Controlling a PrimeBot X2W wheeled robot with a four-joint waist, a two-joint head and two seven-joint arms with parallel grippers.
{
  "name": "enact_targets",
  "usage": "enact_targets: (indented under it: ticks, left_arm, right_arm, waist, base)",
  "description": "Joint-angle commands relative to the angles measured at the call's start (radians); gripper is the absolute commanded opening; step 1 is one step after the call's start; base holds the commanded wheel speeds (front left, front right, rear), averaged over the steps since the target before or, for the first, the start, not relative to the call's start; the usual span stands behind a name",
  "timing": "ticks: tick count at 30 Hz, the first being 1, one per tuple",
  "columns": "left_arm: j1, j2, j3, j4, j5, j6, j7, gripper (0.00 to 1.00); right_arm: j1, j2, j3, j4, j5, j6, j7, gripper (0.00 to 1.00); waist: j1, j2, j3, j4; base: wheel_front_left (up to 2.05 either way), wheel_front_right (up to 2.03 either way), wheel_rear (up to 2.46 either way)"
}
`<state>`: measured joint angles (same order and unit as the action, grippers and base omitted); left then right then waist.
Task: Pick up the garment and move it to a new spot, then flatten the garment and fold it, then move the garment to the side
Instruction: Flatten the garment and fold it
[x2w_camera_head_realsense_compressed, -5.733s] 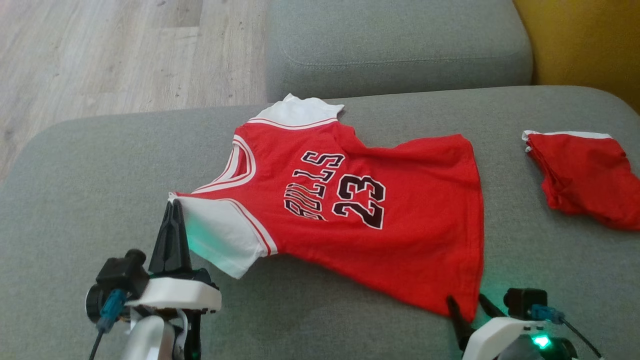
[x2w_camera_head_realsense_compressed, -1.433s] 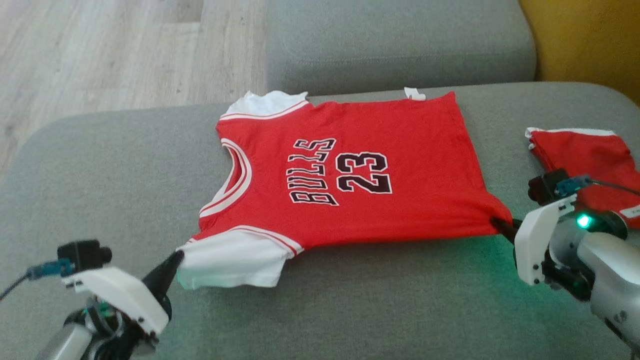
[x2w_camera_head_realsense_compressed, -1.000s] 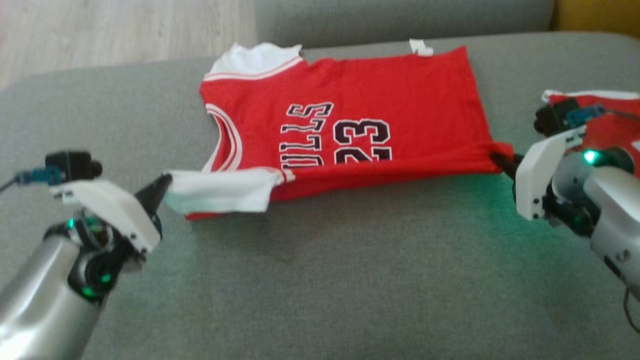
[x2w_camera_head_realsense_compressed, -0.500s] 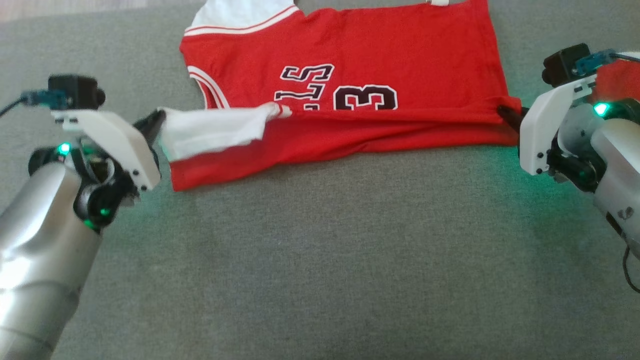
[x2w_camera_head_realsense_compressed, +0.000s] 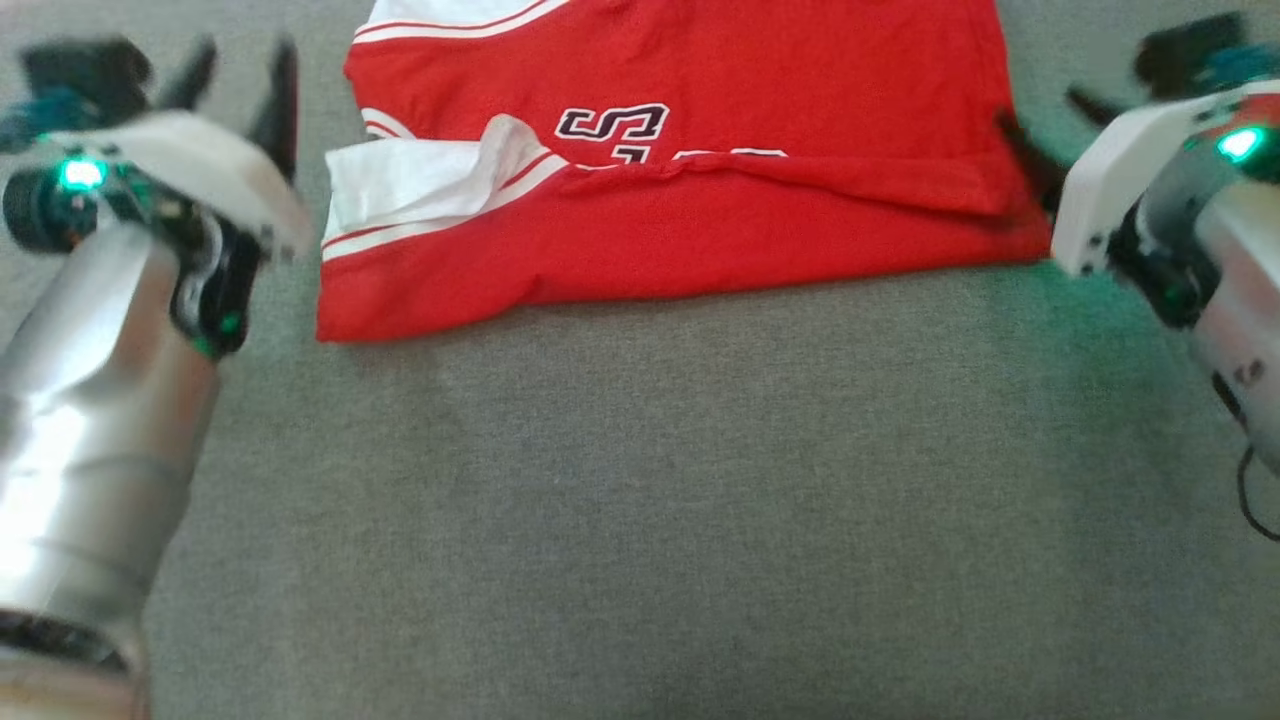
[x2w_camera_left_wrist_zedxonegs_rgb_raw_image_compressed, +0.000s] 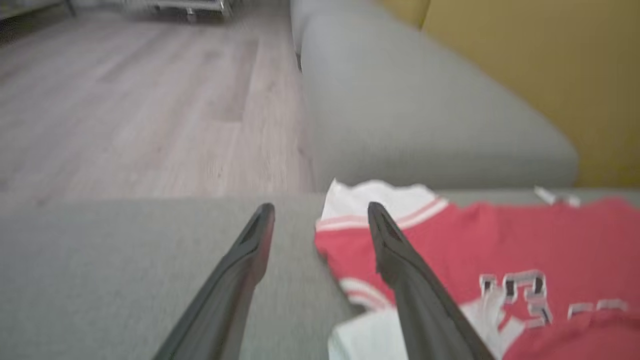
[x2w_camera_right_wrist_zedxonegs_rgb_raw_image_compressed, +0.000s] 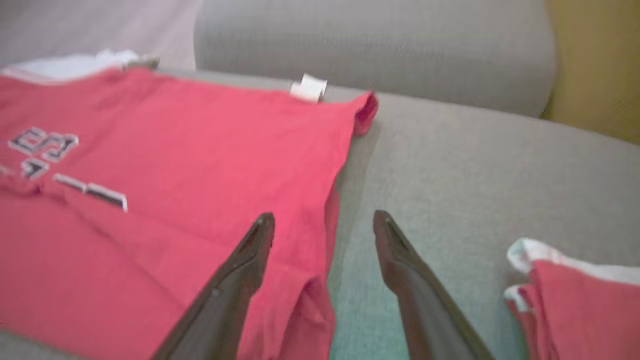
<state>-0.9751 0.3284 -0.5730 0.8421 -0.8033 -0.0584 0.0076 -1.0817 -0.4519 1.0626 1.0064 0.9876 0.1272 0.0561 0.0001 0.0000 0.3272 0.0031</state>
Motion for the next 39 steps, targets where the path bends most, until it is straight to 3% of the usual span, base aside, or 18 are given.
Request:
enact_targets:
  ticks: [1, 5, 9, 12, 15, 19, 20, 26, 31, 39]
  left_arm:
    - [-0.056, 0.025, 0.051, -0.010, -0.011, 0.002, -0.050, 1.00]
    - [-0.060, -0.003, 0.080, 0.039, -0.001, -0.009, -0.225, 1.00]
    - [-0.025, -0.007, 0.105, 0.030, 0.042, -0.012, -0.267, 1.00]
    - [0.043, -0.001, 0.190, -0.091, 0.109, 0.011, -0.269, 1.00]
    - [0.160, -0.020, 0.278, -0.232, 0.202, 0.035, -0.269, 1.00]
    - [0.321, -0.063, 0.390, -0.400, 0.337, 0.080, -0.269, 1.00]
    - [0.321, -0.063, 0.390, -0.400, 0.337, 0.080, -0.269, 1.00]
    - [0.517, -0.146, 0.457, -0.528, 0.485, 0.074, -0.269, 1.00]
    - [0.656, -0.217, 0.504, -0.556, 0.536, 0.060, -0.269, 1.00]
    - [0.737, -0.268, 0.549, -0.516, 0.555, 0.021, -0.269, 1.00]
  right_arm:
    - [-0.013, 0.009, -0.016, -0.004, 0.008, 0.003, -0.045, 1.00]
    - [-0.005, 0.036, -0.054, 0.034, -0.007, 0.003, -0.227, 1.00]
    - [0.001, 0.044, -0.124, 0.061, -0.055, 0.003, -0.315, 1.00]
    - [0.017, 0.019, -0.307, -0.035, -0.172, 0.003, -0.317, 1.00]
    - [0.140, 0.026, -0.521, -0.169, -0.342, 0.003, -0.317, 1.00]
    - [0.350, 0.120, -0.748, -0.345, -0.540, 0.003, -0.318, 1.00]
    - [0.350, 0.120, -0.748, -0.345, -0.540, 0.003, -0.318, 1.00]
    - [0.570, 0.268, -0.954, -0.523, -0.731, 0.003, -0.318, 1.00]
    - [0.716, 0.355, -1.026, -0.611, -0.809, 0.003, -0.318, 1.00]
    - [0.820, 0.397, -1.070, -0.660, -0.807, 0.003, -0.318, 1.00]
  waist:
    - [-0.0001, 0.0000, -0.007, 0.004]
    - [-0.0001, 0.0000, -0.035, 0.009]
    - [-0.0001, 0.0000, -0.076, 0.009]
    - [-0.0001, 0.0000, -0.102, 0.007]
    - [-0.0001, 0.0000, -0.138, 0.008]
    - [-0.0001, 0.0000, -0.180, 0.004]
    - [-0.0001, 0.0000, -0.180, 0.004]
    - [-0.0001, 0.0000, -0.237, 0.004]
    - [-0.0001, 0.0000, -0.273, 0.005]
    - [-0.0001, 0.0000, -0.267, -0.004]
  base:
    - [0.00, 0.00, 0.00]
    - [0.00, 0.00, 0.00]
    - [0.00, 0.00, 0.00]
    - [0.00, 0.00, 0.00]
    - [0.00, 0.00, 0.00]
    - [0.00, 0.00, 0.00]
    - [0.00, 0.00, 0.00]
    - [0.00, 0.00, 0.00]
    - [0.00, 0.00, 0.00]
    - [0.00, 0.00, 0.00]
